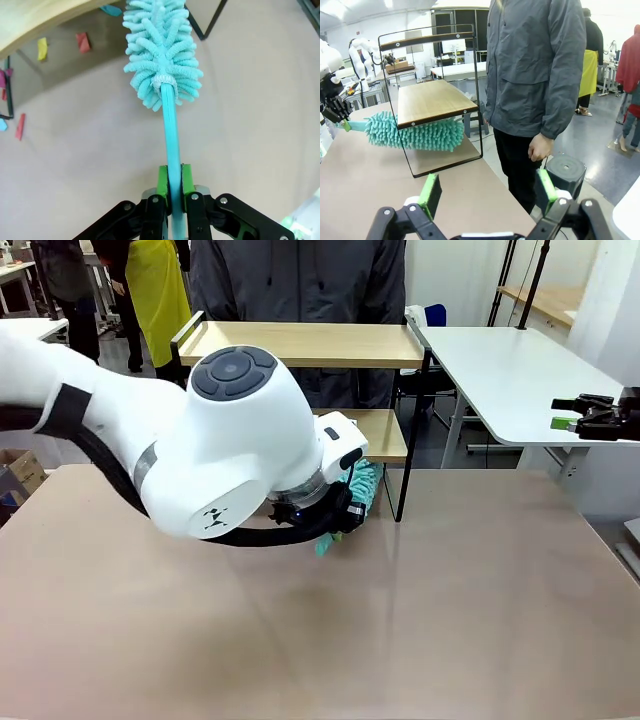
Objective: Clean the shelf.
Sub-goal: Clean the specific section of the Shelf indicated by the human with the Duster.
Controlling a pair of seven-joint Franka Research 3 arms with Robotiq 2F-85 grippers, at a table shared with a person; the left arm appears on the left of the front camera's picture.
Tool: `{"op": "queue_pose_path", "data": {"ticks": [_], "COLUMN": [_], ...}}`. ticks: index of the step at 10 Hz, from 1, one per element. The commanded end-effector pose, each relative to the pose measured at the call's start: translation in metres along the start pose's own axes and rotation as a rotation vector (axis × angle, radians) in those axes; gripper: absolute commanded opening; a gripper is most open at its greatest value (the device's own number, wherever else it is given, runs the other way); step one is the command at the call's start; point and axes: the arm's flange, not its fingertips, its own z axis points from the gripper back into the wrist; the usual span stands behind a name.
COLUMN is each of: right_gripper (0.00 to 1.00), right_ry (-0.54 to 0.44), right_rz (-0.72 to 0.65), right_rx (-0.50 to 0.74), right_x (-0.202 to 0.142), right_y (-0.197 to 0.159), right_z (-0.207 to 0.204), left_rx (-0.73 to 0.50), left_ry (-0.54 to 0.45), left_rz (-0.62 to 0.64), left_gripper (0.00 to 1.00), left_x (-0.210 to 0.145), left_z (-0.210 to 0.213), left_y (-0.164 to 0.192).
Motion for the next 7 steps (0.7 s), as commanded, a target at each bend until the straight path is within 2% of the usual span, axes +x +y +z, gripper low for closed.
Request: {"op": "queue_pose_path", "data": {"ticks": [1, 4, 7], "right_gripper": [1.00, 1.00, 1.00], "right_ry": [-0.002, -0.002, -0.002], "right_rz": [0.003, 0.003, 0.003], "right_rx": [0.002, 0.002, 0.002], "right_x": [0.002, 0.002, 0.002], "right_y": [0.001, 0.001, 0.001], "right_z": [-0.002, -0.002, -0.002], "left_rx": [0.010, -0.024, 0.019], "left_ry": [-0.053, -0.030, 0.002], "left_rz": [0.026, 0.023, 0.034], "left_gripper": [0.13, 0.13, 0.13], "left_x": [0.008, 0.007, 0.002], "left_z": [-0.036, -0.063, -0.096], "left_y": [-0.022, -0.025, -0.017]}}
